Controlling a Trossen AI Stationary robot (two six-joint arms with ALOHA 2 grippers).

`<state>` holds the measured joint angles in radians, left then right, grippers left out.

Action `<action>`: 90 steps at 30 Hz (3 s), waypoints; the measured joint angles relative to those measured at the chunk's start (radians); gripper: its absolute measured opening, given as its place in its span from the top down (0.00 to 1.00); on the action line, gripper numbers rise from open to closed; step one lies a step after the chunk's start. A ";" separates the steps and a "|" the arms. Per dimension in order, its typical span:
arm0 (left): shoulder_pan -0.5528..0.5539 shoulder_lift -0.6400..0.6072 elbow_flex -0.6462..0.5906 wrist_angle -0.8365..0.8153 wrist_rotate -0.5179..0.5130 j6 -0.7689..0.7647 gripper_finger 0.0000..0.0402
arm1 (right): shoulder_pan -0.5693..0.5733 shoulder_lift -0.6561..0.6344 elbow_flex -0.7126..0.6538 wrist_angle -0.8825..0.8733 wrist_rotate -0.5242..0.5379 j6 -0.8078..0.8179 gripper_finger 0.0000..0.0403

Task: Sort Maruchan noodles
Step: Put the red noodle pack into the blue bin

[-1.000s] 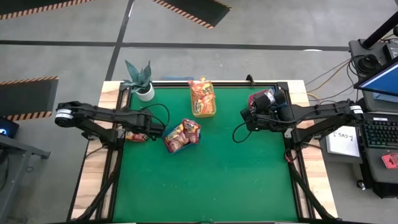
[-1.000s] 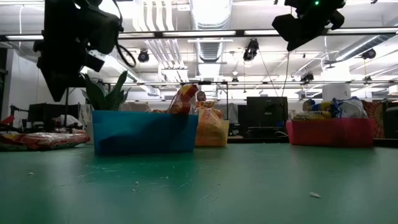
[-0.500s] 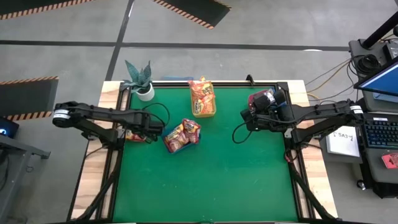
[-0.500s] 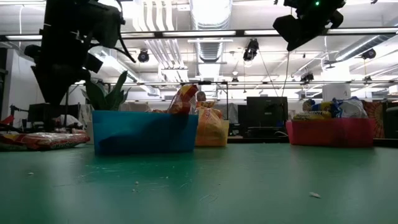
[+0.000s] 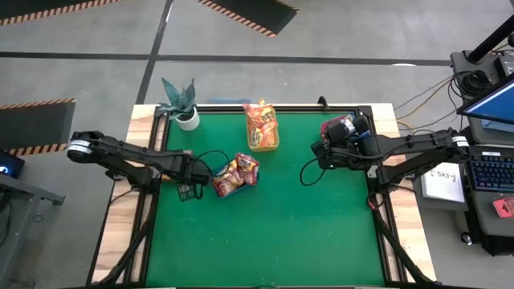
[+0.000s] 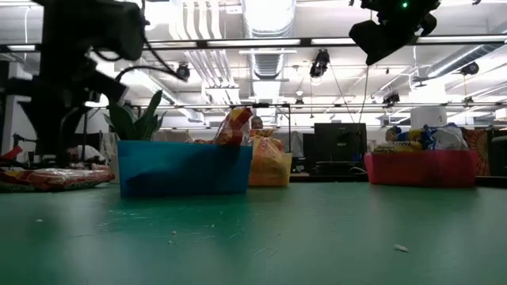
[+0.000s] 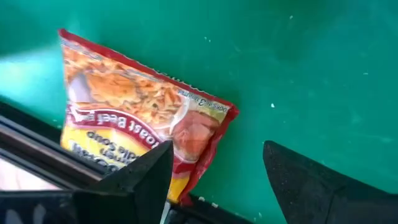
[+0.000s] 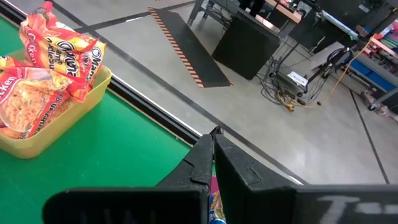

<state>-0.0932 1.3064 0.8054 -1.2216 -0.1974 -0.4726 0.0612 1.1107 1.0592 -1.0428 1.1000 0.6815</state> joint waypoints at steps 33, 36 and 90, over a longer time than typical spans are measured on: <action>-0.004 0.080 -0.224 0.212 -0.088 -0.334 0.70 | -0.001 0.000 0.000 0.008 0.001 -0.002 0.98; -0.004 0.078 -0.219 0.209 -0.088 -0.342 0.84 | -0.001 0.000 0.000 0.008 0.001 -0.002 0.98; -0.105 0.090 0.143 0.465 -0.063 0.045 0.82 | 0.000 0.000 0.000 0.008 0.001 -0.003 0.98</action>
<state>-0.1982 1.3964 0.9484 -0.7562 -0.2608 -0.4271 0.0607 1.1107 1.0592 -1.0351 1.1007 0.6788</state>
